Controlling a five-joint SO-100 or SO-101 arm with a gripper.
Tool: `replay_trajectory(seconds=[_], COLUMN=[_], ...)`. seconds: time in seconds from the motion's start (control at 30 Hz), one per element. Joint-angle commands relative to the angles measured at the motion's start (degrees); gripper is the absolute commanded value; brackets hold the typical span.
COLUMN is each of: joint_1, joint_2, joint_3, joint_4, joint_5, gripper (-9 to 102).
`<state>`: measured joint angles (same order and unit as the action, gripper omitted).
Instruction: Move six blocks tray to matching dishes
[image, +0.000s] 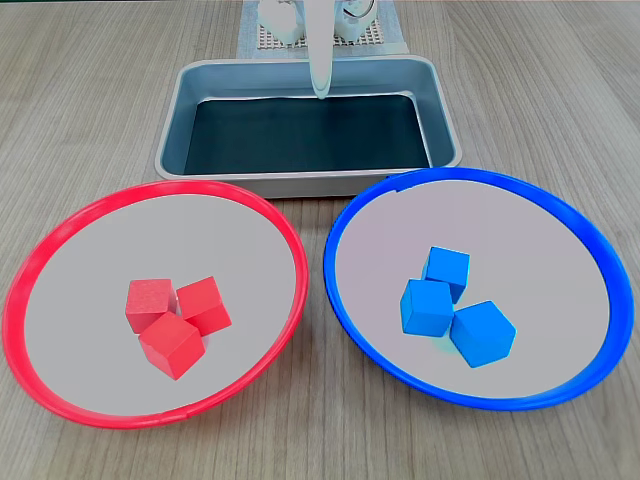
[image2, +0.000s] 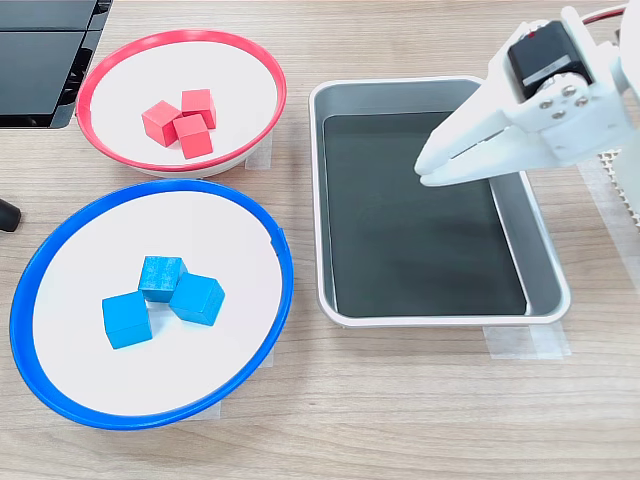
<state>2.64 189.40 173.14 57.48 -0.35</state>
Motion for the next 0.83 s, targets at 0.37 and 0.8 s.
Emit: replay_trajectory(seconds=[0.37,0.8], joint_1=[0.44,0.44], joint_2=[1.23,1.23], joint_3=[-0.09,-0.09], joint_4=[0.09,0.09], joint_5=[0.18,0.18], gripper=[0,0])
